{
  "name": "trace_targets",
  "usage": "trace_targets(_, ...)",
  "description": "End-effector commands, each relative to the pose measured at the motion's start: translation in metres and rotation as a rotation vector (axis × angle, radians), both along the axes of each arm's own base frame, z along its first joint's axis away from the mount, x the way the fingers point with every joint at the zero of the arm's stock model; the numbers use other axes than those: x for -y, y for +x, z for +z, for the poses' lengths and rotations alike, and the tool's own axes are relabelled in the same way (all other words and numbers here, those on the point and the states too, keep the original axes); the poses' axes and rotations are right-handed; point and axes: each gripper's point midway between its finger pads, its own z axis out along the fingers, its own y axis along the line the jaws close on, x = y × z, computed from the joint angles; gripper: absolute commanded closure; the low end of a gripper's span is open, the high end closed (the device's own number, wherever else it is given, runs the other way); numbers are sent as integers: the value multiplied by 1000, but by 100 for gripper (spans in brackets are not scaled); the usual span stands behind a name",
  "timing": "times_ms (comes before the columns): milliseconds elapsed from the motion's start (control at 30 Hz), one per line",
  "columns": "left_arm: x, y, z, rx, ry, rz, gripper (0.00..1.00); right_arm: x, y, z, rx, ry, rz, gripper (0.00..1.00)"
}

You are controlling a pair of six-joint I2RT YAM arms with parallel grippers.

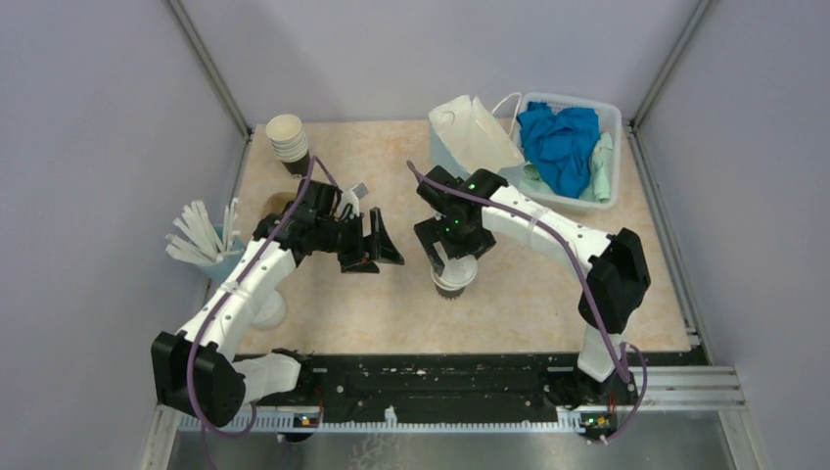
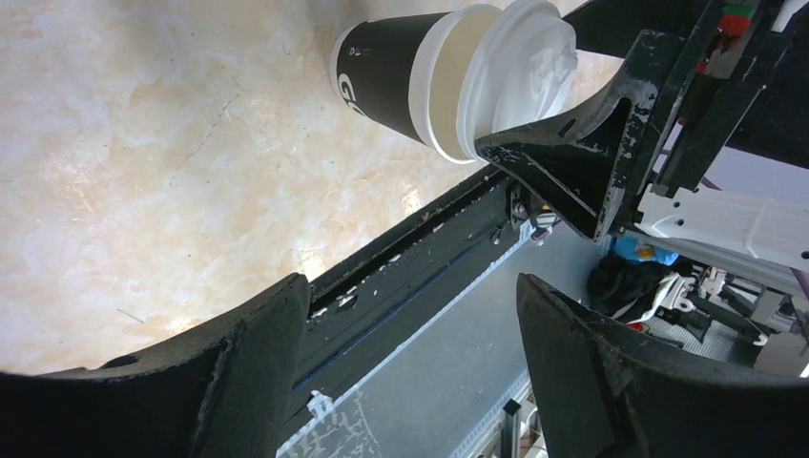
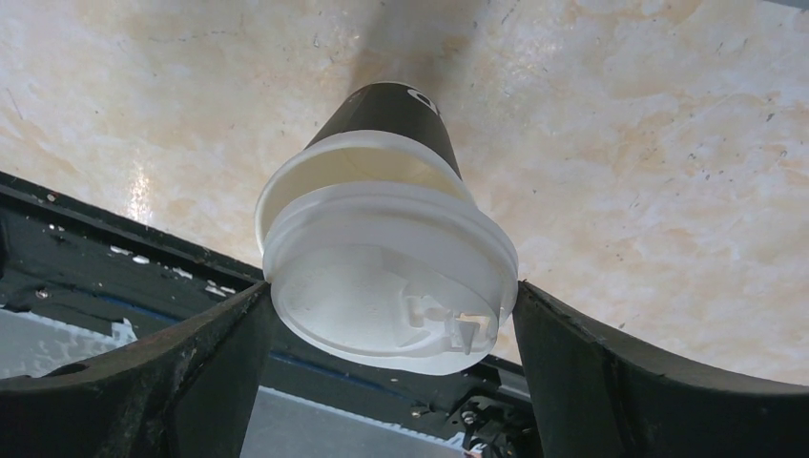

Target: Pack the takeout coffee

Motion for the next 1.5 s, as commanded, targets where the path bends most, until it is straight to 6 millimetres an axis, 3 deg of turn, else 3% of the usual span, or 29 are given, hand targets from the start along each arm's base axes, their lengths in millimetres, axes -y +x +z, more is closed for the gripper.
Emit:
trace_targets(0, 1, 4, -2, 16, 7, -21, 15, -13, 7, 10, 15, 57, 28, 9)
trace_targets(1100, 4, 9, -5, -6, 3, -37, 14, -18, 18, 4, 32, 36, 37, 2)
trace_targets(1167, 4, 9, -6, -6, 3, -37, 14, -20, 19, 14, 43, 51, 37, 1)
trace_targets(1300, 9, 9, 0, -11, -30, -50, 13, -18, 11, 70, 65, 115, 17, 1)
trace_targets(1400, 23, 11, 11, -15, -119, -73, 13, -13, -10, 105, 70, 240, 14, 2)
trace_targets(1467, 32, 14, 14, -22, -146, -78, 13, -4, -29, 107, 45, 298, 2, 4)
